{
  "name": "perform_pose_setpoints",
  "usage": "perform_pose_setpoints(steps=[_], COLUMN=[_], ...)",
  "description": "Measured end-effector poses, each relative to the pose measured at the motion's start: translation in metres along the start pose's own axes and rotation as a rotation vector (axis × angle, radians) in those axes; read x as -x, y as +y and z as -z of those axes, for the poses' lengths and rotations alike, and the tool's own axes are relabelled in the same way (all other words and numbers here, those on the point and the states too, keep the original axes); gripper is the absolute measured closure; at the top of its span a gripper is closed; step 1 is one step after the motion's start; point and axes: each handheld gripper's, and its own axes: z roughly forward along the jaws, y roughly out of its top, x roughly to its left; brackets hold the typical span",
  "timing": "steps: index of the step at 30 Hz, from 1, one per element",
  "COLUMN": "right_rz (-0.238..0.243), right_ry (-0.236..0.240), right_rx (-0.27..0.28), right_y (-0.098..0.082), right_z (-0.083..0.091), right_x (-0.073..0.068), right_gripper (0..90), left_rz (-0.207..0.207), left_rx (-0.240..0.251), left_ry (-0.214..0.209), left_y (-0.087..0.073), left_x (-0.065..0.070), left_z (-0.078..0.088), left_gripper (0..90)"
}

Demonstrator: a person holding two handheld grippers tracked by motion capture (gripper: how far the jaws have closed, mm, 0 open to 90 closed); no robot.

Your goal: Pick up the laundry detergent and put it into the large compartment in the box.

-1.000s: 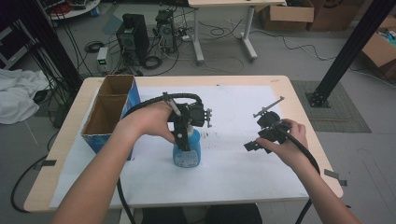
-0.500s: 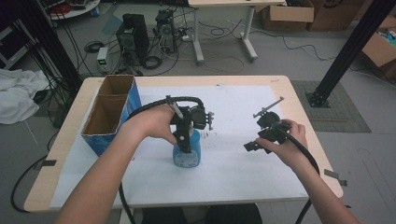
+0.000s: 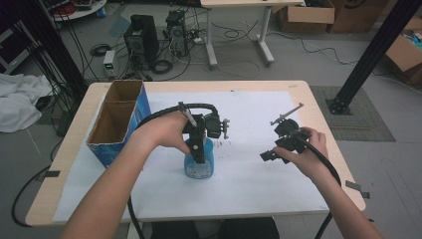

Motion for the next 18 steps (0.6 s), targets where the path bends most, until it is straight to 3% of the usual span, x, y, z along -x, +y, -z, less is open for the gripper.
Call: perform_pose_setpoints(steps=[18], right_rz=[0.0], right_ry=[0.002], right_rx=[0.004], right_y=[-0.0012], right_z=[0.0002], right_x=[0.0016], right_gripper=[17.7], left_rz=[0.01], left_rx=[0.003], left_ry=[-0.013], left_y=[0.0003], left_x=[-0.0003], left_z=[0.0004], left_gripper=[30.6])
